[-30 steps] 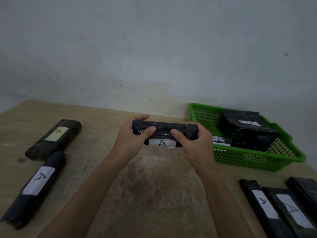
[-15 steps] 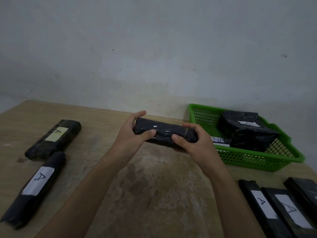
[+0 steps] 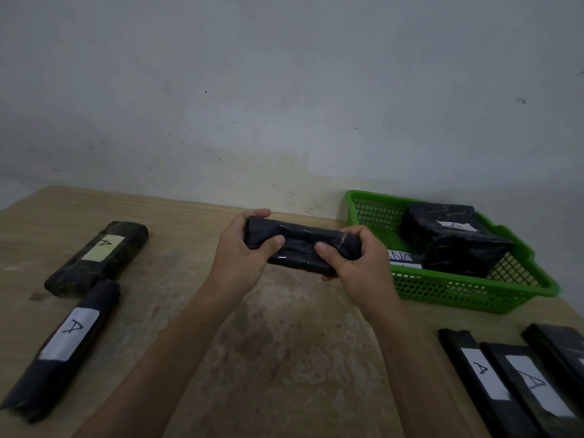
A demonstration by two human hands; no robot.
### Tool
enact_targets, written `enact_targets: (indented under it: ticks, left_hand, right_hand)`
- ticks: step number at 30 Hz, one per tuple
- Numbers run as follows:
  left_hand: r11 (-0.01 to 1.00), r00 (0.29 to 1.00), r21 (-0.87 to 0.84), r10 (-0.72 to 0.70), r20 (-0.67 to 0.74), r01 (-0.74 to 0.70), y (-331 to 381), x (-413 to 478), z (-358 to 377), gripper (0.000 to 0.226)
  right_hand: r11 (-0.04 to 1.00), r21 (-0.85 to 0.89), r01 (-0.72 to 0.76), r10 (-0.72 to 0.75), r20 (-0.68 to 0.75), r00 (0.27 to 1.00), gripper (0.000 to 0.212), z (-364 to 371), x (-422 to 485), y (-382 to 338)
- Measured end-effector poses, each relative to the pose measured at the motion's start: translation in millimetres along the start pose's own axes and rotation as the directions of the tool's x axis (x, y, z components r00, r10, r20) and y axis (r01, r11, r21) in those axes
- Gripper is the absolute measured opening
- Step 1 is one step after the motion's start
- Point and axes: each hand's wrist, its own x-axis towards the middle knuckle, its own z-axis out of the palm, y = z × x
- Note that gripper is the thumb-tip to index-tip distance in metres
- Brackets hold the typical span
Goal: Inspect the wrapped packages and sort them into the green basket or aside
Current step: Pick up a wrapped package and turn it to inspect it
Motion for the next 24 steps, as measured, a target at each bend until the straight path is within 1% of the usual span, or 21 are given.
enact_targets:
  ticks: [2, 4, 5, 7, 8, 9, 11, 13, 15, 17, 18, 19, 21, 24]
  left_hand:
    - [1.0, 1.0, -0.009, -0.018, 0.021, 0.018, 0.6, 0.4, -2.8, 0.036]
    - [0.998, 0.996, -0.021, -0.052, 0.078, 0.054, 2.3, 1.7, -5.9, 0.035]
    - [0.994, 0.99, -0.048, -0.09, 0.113, 0.096, 3.3, 2.1, -6.5, 0.031]
    - [0.962, 0.964, -0.152, -0.2, 0.173, 0.227, 6.8, 1.8, -6.2, 0.018]
    - [0.939, 0.952, -0.202, -0.243, 0.187, 0.279, 8.0, 2.1, -5.6, 0.013]
    - [0.924, 0.947, -0.236, -0.262, 0.184, 0.302, 9.0, 2.8, -4.9, 0.009]
    - [0.922, 0.955, -0.26, -0.254, 0.152, 0.286, 9.8, 3.9, -3.5, 0.004]
    - [0.937, 0.967, -0.247, -0.221, 0.127, 0.247, 9.7, 3.7, -2.3, 0.008]
    - [0.95, 0.976, -0.232, -0.186, 0.114, 0.208, 9.1, 3.1, -2.2, 0.012]
    - [0.963, 0.983, -0.21, -0.153, 0.103, 0.172, 7.5, 2.7, -2.3, 0.017]
    - [0.969, 0.986, -0.19, -0.14, 0.096, 0.156, 6.0, 2.6, -2.2, 0.019]
    - [0.975, 0.988, -0.167, -0.131, 0.087, 0.144, 4.9, 2.4, -2.2, 0.022]
    - [0.983, 0.99, -0.131, -0.124, 0.067, 0.132, 3.8, 1.3, -1.3, 0.026]
    - [0.983, 0.989, -0.117, -0.137, 0.052, 0.142, 3.5, 0.4, 0.3, 0.024]
  right_hand:
    - [0.999, 0.008, 0.033, -0.033, -0.003, 0.999, 0.025, 0.5, 0.0, 0.1]
    - [0.995, 0.023, 0.095, -0.095, -0.002, 0.995, 0.027, -1.6, 0.3, -1.4]
    - [0.99, 0.008, 0.141, -0.141, 0.001, 0.99, 0.031, -3.8, 0.6, -2.4]
    - [0.975, -0.029, 0.219, -0.218, 0.025, 0.976, 0.036, -8.1, 0.2, -5.0]
    - [0.97, -0.027, 0.241, -0.24, 0.042, 0.97, 0.037, -9.5, -0.2, -6.1]
    - [0.967, -0.01, 0.253, -0.252, 0.057, 0.966, 0.038, -10.5, -0.6, -7.0]
    - [0.968, 0.024, 0.249, -0.25, 0.065, 0.966, 0.033, -10.9, -0.8, -8.0]
    - [0.977, 0.021, 0.213, -0.214, 0.04, 0.976, 0.022, -9.4, 0.1, -7.1]
    - [0.992, 0.002, 0.125, -0.125, 0.004, 0.992, 0.019, -7.8, 2.3, -3.1]
    - [1.0, 0.025, 0.006, -0.006, 0.009, 1.0, 0.021, -7.4, 3.9, -0.6]
    - [0.999, 0.037, -0.029, 0.029, 0.016, 0.999, 0.022, -7.4, 3.6, -0.7]
    - [0.999, 0.042, -0.031, 0.031, 0.014, 0.999, 0.022, -7.5, 3.4, -0.8]
    - [1.0, 0.017, 0.015, -0.015, -0.016, 1.0, 0.019, -8.0, 3.4, -1.3]
    - [0.999, -0.024, 0.044, -0.045, -0.044, 0.998, 0.02, -6.9, 2.9, -1.4]
